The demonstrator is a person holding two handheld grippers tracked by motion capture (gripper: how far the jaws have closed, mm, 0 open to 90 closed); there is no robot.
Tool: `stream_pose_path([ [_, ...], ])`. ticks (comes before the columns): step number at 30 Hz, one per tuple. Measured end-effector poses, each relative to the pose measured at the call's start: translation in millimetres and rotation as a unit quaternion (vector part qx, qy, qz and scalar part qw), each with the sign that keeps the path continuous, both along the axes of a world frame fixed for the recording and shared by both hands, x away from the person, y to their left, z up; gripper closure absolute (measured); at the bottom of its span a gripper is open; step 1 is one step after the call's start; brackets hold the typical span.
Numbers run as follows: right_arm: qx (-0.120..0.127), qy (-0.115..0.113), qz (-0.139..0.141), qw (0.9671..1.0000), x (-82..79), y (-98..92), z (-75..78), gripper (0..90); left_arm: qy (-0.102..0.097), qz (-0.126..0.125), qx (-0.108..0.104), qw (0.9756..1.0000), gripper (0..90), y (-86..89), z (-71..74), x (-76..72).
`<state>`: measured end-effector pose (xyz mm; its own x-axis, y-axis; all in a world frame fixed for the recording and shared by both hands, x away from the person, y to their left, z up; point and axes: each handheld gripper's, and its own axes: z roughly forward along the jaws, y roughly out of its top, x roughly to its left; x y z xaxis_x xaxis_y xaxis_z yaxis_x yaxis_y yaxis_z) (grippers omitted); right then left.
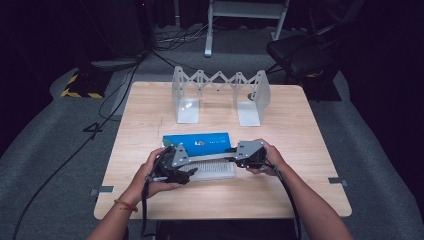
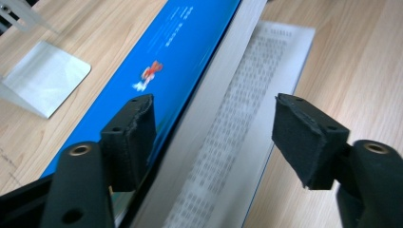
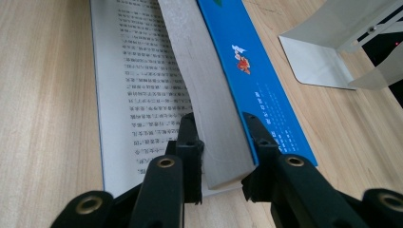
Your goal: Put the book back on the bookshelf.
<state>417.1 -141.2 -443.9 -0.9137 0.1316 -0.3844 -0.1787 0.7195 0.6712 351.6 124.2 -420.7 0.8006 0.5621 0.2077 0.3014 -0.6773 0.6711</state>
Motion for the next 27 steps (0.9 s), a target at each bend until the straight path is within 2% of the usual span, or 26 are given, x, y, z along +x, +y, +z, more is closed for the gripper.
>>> stream_pose_path([
  [2,-0.001,0.000,-0.002,1.0000,-1.0,2.1,2.6,73.4,0.001,0.015,-0.005,0.9999,28.0,-8.0,-0.3,4.0],
  [5,0.002,0.000,-0.007,1.0000,-4.1,4.5,7.1,74.0,-0.009,0.036,0.011,0.9993,27.8,-15.6,-5.7,9.1],
  [9,0.000,0.005,-0.010,0.9999,-8.9,7.2,11.9,74.6,-0.015,0.047,0.009,0.9987,31.3,-15.7,-11.9,12.8],
  [12,-0.006,0.005,-0.015,0.9999,-11.5,9.7,14.2,74.8,-0.022,0.042,0.003,0.9989,34.6,-14.2,-12.7,13.1],
  [13,-0.007,0.006,-0.016,0.9998,-12.2,10.9,15.5,74.9,-0.024,0.044,-0.005,0.9987,37.5,-13.8,-12.9,12.6],
  [15,-0.007,0.007,-0.021,0.9997,-13.9,12.6,18.7,74.9,-0.032,0.048,-0.010,0.9983,48.0,-13.6,-12.3,13.0],
  [17,-0.008,0.007,-0.029,0.9995,-14.8,14.9,22.4,74.8,-0.035,0.036,-0.012,0.9987,55.8,-14.1,-13.2,11.5],
  [19,-0.011,0.005,-0.038,0.9992,-16.2,16.6,25.8,74.7,-0.040,0.030,-0.021,0.9985,59.6,-11.6,-13.3,10.9],
  [22,-0.008,0.007,-0.052,0.9986,-17.4,18.3,35.2,74.4,-0.054,0.027,-0.051,0.9969,64.4,-8.3,-10.8,10.3],
  [26,-0.010,0.017,-0.060,0.9980,-18.3,19.2,44.7,71.2,-0.053,0.013,-0.068,0.9962,68.7,-4.3,-11.6,11.0],
  [27,-0.002,0.020,-0.060,0.9980,-18.0,18.2,45.3,68.7,-0.055,0.010,-0.072,0.9959,69.2,-2.6,-12.3,10.8],
])
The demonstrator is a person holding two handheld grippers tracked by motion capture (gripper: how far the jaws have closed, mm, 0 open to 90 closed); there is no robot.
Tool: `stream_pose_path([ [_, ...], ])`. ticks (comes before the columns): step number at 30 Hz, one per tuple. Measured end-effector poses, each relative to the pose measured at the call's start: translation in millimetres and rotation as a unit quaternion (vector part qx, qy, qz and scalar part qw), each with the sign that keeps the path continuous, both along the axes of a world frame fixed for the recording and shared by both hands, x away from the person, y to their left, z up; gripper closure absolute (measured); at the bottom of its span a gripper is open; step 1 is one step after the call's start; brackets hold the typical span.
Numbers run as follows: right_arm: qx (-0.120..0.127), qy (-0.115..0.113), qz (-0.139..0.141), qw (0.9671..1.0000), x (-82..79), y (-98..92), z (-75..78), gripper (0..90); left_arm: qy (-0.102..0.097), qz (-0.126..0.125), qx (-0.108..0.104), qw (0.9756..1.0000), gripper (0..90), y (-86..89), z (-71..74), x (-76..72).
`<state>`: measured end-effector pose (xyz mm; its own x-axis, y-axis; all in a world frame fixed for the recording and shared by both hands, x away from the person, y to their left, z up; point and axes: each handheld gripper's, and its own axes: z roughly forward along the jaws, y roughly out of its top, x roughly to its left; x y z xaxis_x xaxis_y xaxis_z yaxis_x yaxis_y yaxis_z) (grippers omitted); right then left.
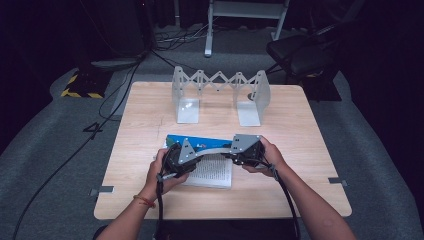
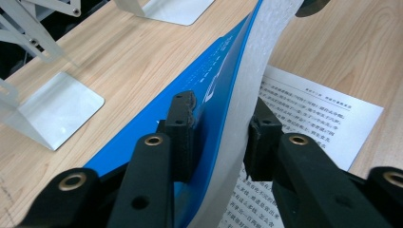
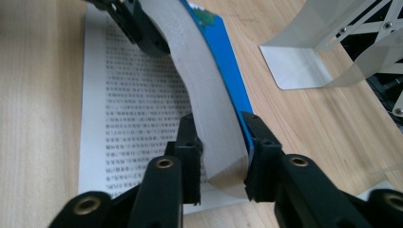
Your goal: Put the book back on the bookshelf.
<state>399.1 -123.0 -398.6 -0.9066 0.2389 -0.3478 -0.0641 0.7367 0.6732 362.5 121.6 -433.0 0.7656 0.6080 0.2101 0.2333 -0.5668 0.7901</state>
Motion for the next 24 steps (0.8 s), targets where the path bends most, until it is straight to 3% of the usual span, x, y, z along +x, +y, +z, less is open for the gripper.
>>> stream_pose_path([
  [1,0.015,0.000,0.000,0.9999,0.3,-2.0,0.2,64.6,0.001,0.000,-0.007,1.0000,69.9,2.0,-1.1,0.0],
  [2,0.015,0.000,0.000,0.9999,0.3,-2.0,0.2,64.6,0.001,0.000,-0.007,1.0000,70.5,2.0,-1.1,0.0],
  [4,0.079,0.030,-0.003,0.9965,5.3,-13.6,3.3,50.9,-0.001,0.000,-0.022,0.9998,71.4,7.2,-2.9,0.4],
  [5,0.101,0.033,-0.019,0.9941,9.3,-22.3,4.0,47.3,-0.001,-0.002,-0.028,0.9996,71.9,9.8,-2.5,0.7],
  [8,0.122,0.044,-0.055,0.9900,23.3,-44.1,-4.7,42.7,-0.001,-0.004,-0.045,0.9990,72.3,16.2,0.0,1.4],
  [11,0.100,0.066,-0.096,0.9882,39.4,-58.8,-26.2,43.2,0.016,-0.006,-0.080,0.9966,72.6,27.4,0.6,5.1],
  [13,0.086,0.056,-0.124,0.9870,45.3,-64.1,-43.4,50.3,0.021,-0.009,-0.103,0.9945,72.7,36.0,1.6,5.6],
  [14,0.094,0.059,-0.134,0.9847,47.8,-66.3,-51.3,49.9,0.021,-0.007,-0.110,0.9937,72.7,39.2,2.6,4.7],
  [15,0.096,0.076,-0.135,0.9833,51.2,-66.8,-60.2,49.3,0.021,-0.007,-0.113,0.9933,72.8,41.5,3.1,4.5],
  [17,0.069,0.078,-0.144,0.9841,55.9,-63.3,-71.2,47.0,0.022,-0.007,-0.120,0.9925,72.9,46.0,3.9,3.5],
  [19,0.071,0.106,-0.135,0.9826,60.5,-60.1,-78.9,46.3,0.023,-0.008,-0.129,0.9913,72.9,51.2,3.2,2.2],
  [20,0.060,0.098,-0.130,0.9848,59.8,-55.6,-81.6,46.2,0.023,-0.008,-0.129,0.9913,72.8,51.2,3.2,2.2],
  [24,0.063,0.109,-0.117,0.9851,59.9,-43.3,-88.8,47.4,0.026,-0.012,-0.141,0.9896,72.8,59.0,3.4,0.5],
])
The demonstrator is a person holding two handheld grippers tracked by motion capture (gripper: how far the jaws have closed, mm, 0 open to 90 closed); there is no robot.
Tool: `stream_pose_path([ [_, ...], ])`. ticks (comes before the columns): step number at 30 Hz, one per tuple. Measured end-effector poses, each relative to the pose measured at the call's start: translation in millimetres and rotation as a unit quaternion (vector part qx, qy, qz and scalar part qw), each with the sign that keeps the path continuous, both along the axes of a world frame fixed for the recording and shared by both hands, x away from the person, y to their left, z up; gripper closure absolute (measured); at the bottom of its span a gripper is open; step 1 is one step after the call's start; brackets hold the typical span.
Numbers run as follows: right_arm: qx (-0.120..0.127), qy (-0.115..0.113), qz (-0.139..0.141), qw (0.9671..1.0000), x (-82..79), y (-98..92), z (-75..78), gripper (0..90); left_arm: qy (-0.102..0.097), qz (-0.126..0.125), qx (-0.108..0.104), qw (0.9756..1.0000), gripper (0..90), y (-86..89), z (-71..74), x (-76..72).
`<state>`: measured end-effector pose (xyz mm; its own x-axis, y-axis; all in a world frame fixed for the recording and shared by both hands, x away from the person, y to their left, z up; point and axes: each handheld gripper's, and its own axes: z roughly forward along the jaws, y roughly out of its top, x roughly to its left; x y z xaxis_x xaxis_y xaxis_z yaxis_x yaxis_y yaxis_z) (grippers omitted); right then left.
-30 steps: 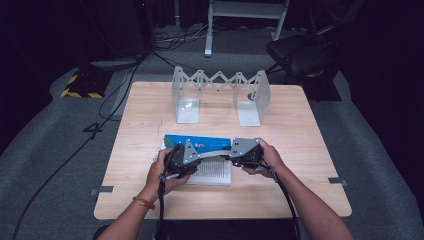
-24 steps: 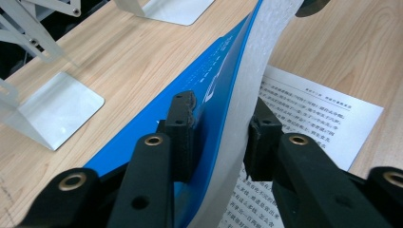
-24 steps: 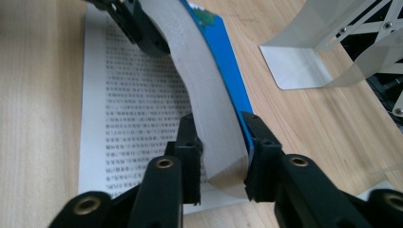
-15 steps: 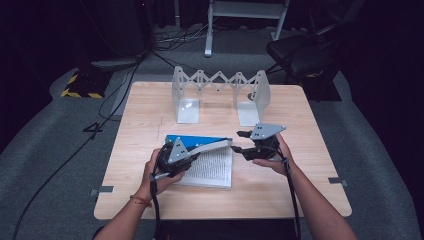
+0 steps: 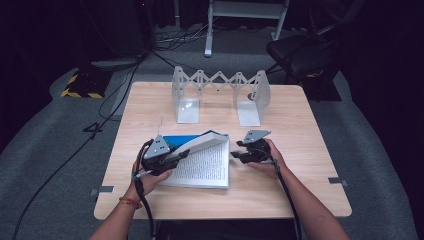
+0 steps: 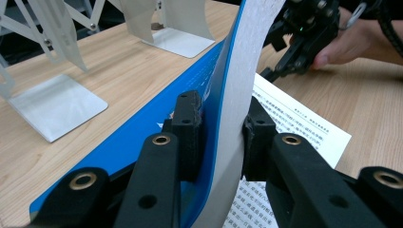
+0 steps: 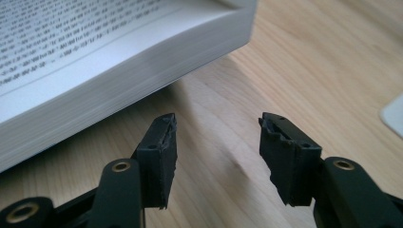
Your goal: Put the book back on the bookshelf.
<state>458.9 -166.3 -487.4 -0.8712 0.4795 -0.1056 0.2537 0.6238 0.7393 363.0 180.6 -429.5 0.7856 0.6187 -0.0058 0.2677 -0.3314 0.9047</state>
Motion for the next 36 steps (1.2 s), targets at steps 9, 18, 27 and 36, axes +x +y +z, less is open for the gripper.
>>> stream_pose_path([
  [9,0.104,0.027,0.023,0.9939,-4.4,7.6,-3.0,56.8,-0.002,-0.004,-0.013,0.9999,72.6,6.2,-0.1,-0.5],
  [18,0.186,-0.017,0.005,0.9823,-6.9,-19.6,31.2,60.6,0.017,-0.038,-0.063,0.9972,72.4,-14.1,10.5,12.5],
  [27,0.221,-0.084,-0.047,0.9704,-14.5,-53.4,72.2,65.1,-0.005,-0.083,-0.023,0.9963,74.2,-66.7,20.7,12.4],
  [36,0.210,-0.106,-0.020,0.9718,-24.5,-45.9,93.9,66.4,-0.011,-0.072,-0.043,0.9964,73.9,-56.9,18.1,2.2],
])
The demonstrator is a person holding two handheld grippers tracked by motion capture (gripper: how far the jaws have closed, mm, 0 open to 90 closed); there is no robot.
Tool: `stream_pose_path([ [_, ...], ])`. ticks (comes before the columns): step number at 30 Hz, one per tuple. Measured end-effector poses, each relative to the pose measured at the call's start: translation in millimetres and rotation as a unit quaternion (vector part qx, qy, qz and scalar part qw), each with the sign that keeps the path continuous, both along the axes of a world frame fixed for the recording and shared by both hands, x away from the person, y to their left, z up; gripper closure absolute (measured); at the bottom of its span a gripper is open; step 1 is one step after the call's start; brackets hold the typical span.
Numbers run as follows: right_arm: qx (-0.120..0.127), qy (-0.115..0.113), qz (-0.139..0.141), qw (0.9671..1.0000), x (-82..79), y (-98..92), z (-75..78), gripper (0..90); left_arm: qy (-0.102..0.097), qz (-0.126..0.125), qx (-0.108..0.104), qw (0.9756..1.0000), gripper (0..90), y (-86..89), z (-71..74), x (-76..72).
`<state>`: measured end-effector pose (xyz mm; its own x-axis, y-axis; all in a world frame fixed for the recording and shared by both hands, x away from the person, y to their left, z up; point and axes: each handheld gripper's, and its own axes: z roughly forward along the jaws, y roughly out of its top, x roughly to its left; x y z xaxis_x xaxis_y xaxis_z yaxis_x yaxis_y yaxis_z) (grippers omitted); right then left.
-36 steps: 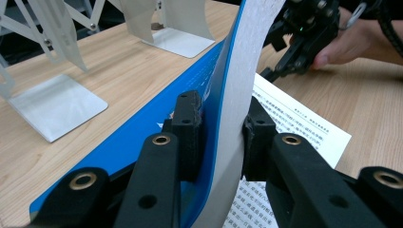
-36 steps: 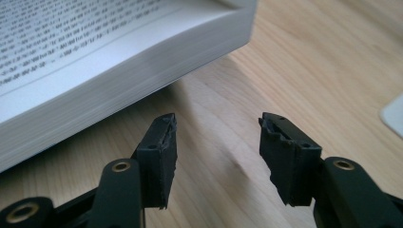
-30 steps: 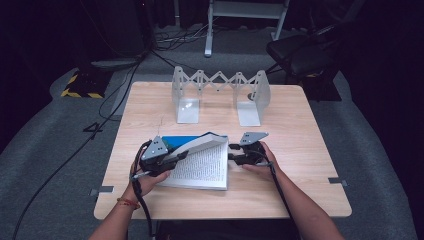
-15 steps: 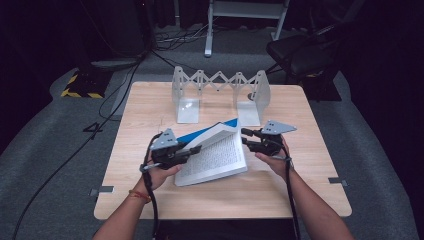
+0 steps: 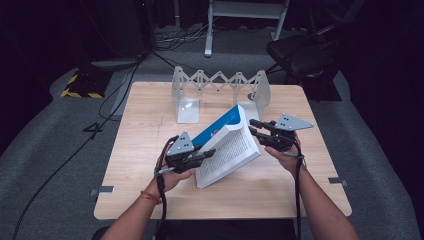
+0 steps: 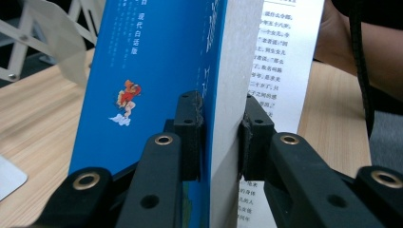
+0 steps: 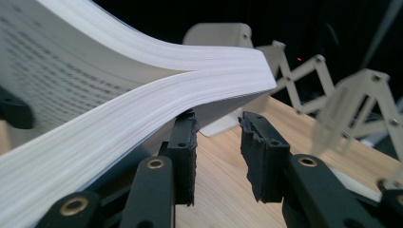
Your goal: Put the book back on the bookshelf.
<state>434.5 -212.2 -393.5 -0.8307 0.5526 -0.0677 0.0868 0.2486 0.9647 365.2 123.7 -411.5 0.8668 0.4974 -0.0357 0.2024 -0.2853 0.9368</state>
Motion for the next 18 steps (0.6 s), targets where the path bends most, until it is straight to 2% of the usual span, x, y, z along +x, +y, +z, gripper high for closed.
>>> stream_pose_path([
  [4,-0.002,-0.006,0.040,0.9992,-9.3,17.5,11.0,65.2,-0.003,0.006,-0.003,1.0000,73.3,14.7,-4.5,-10.7],
  [6,-0.012,0.004,0.056,0.9984,-12.4,27.5,10.2,62.0,-0.005,0.007,0.003,1.0000,72.6,19.9,-6.2,-13.8],
  [8,-0.027,0.005,0.067,0.9974,-16.9,40.5,4.9,61.1,-0.003,0.008,0.003,1.0000,72.6,24.5,-6.8,-16.1],
  [12,-0.026,0.027,0.095,0.9948,-18.0,53.6,-4.2,58.0,-0.004,0.009,0.010,0.9999,72.6,33.3,-7.8,-18.8],
  [18,-0.074,0.032,0.134,0.9876,-27.2,86.3,-21.7,53.2,-0.016,0.015,0.027,0.9994,71.6,44.1,-10.3,-25.0],
])
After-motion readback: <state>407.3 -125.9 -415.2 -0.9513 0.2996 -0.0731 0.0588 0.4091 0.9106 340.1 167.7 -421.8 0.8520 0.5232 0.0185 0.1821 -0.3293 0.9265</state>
